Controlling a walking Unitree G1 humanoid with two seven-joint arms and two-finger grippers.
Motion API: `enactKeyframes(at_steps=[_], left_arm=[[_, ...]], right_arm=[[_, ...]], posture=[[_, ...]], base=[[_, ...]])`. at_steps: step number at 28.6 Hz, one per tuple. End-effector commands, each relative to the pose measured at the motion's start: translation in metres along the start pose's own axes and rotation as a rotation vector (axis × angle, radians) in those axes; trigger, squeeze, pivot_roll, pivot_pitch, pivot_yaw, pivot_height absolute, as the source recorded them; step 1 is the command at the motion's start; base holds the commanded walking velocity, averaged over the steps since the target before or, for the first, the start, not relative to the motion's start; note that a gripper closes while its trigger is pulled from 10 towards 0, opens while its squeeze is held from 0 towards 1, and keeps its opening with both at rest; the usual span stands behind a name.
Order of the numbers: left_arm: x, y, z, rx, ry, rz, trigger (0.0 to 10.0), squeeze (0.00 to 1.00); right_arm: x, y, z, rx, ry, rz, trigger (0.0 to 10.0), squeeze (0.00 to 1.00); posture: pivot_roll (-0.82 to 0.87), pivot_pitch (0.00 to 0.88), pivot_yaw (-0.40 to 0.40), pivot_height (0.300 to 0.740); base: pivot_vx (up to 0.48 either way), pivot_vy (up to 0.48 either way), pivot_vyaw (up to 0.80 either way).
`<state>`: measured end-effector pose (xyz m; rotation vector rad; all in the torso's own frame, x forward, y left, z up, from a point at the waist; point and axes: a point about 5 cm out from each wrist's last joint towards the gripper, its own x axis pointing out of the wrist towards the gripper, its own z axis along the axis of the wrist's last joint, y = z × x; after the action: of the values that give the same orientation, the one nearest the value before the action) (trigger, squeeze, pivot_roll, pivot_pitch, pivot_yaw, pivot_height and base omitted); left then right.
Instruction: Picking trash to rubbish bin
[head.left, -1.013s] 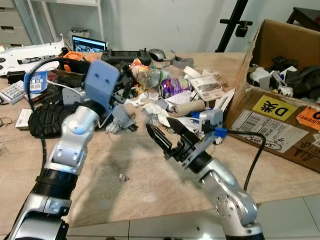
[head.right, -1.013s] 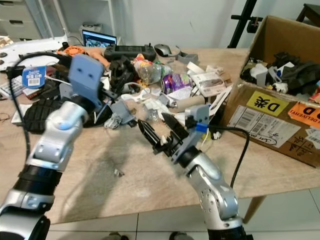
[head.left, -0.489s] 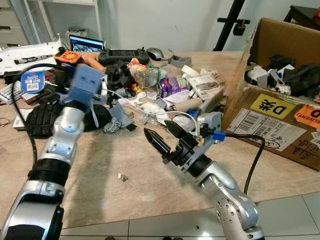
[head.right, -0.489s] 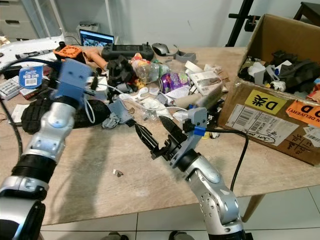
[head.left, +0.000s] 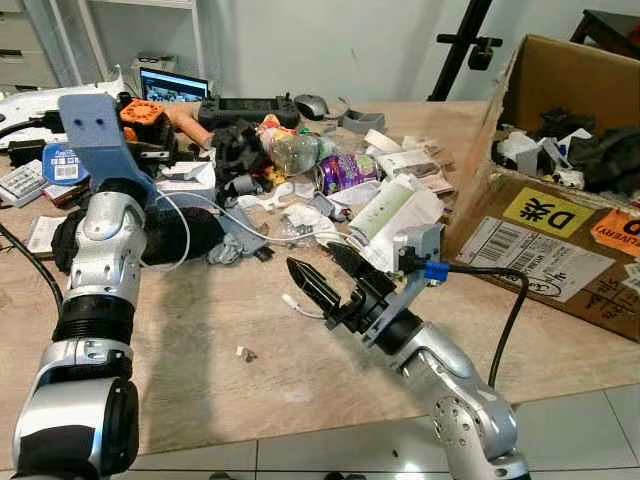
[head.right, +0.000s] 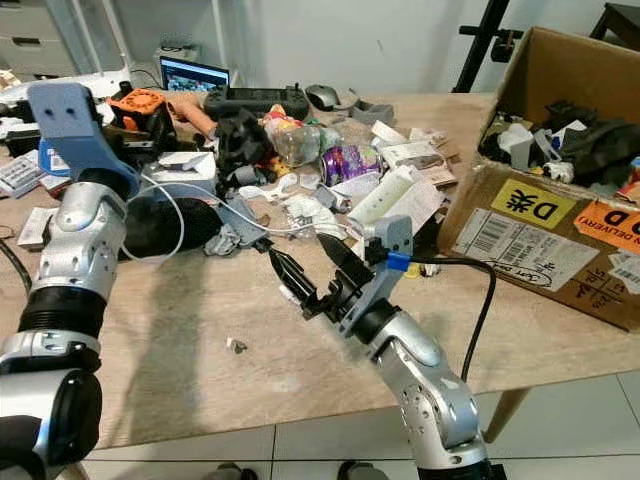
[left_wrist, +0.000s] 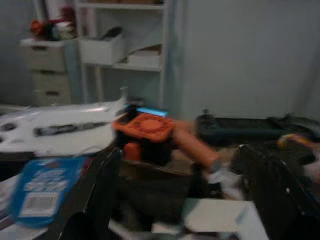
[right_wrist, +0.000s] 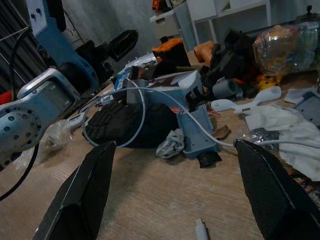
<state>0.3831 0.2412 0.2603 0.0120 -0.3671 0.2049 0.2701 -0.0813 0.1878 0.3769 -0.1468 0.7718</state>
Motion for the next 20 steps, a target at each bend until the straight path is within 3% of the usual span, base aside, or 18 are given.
enactKeyframes(at_steps=[1,2,4,7,9,10,12,15,16,17,20], left_arm=[[0.0,0.028,-0.004,0.245,0.021,0.126,10.0,0.0],[0.0,0.028,-0.004,0.245,0.021,0.126,10.0,0.0],[-0.002,0.047,-0.004,0.483,0.012,0.143,10.0,0.0],[-0.006,0.059,-0.003,0.575,0.021,0.088,10.0,0.0],[-0.008,0.06,-0.004,0.55,0.023,0.041,10.0,0.0],[-0.013,0.06,-0.007,0.495,0.024,-0.068,10.0,0.0],[-0.016,0.061,-0.008,0.512,0.023,-0.104,10.0,0.0],[-0.023,0.065,-0.011,0.473,0.02,-0.176,10.0,0.0],[-0.033,0.064,-0.016,0.405,0.032,-0.306,10.0,0.0],[-0.033,0.064,-0.016,0.405,0.032,-0.306,10.0,0.0],[-0.049,0.052,-0.024,0.34,0.066,-0.534,10.0,0.0]], right_arm=[[0.0,0.002,0.001,0.001,0.001,0.009,10.0,0.0],[0.0,0.002,0.001,0.001,0.001,0.009,10.0,0.0],[0.0,0.003,0.001,0.0,0.001,0.009,10.0,0.0],[-0.001,0.002,0.001,-0.006,0.007,0.007,10.0,0.0],[-0.002,0.002,0.0,-0.006,0.008,0.006,10.0,0.0],[-0.004,0.002,0.0,-0.005,0.007,0.001,10.0,0.0],[-0.004,0.001,0.001,-0.005,0.005,-0.001,10.0,0.0],[-0.004,0.001,0.001,-0.004,0.006,0.0,10.0,0.0],[-0.004,0.002,0.0,-0.003,0.009,0.005,10.0,0.0],[-0.004,0.002,0.0,-0.003,0.009,0.005,10.0,0.0],[-0.003,0.002,0.0,0.001,0.008,0.009,10.0,0.0]], posture=[[0.02,0.224,-0.018,0.74],[0.02,0.224,-0.018,0.74],[0.02,0.213,-0.014,0.74],[0.02,0.236,-0.012,0.74],[0.02,0.227,-0.01,0.74],[0.02,0.227,-0.01,0.74],[0.03,0.217,-0.013,0.74],[0.03,0.244,-0.018,0.74],[0.03,0.221,-0.02,0.74],[0.03,0.221,-0.02,0.74],[0.04,0.233,-0.028,0.74]], base=[[0.0,0.0,0.0],[0.0,0.0,0.0],[0.0,0.0,0.0],[0.0,0.0,0.0],[0.0,0.0,0.0],[0.0,0.0,0.0],[0.0,0.0,0.0],[0.0,0.0,0.0],[0.0,0.0,0.0],[0.0,0.0,0.0],[0.0,0.0,0.0]])
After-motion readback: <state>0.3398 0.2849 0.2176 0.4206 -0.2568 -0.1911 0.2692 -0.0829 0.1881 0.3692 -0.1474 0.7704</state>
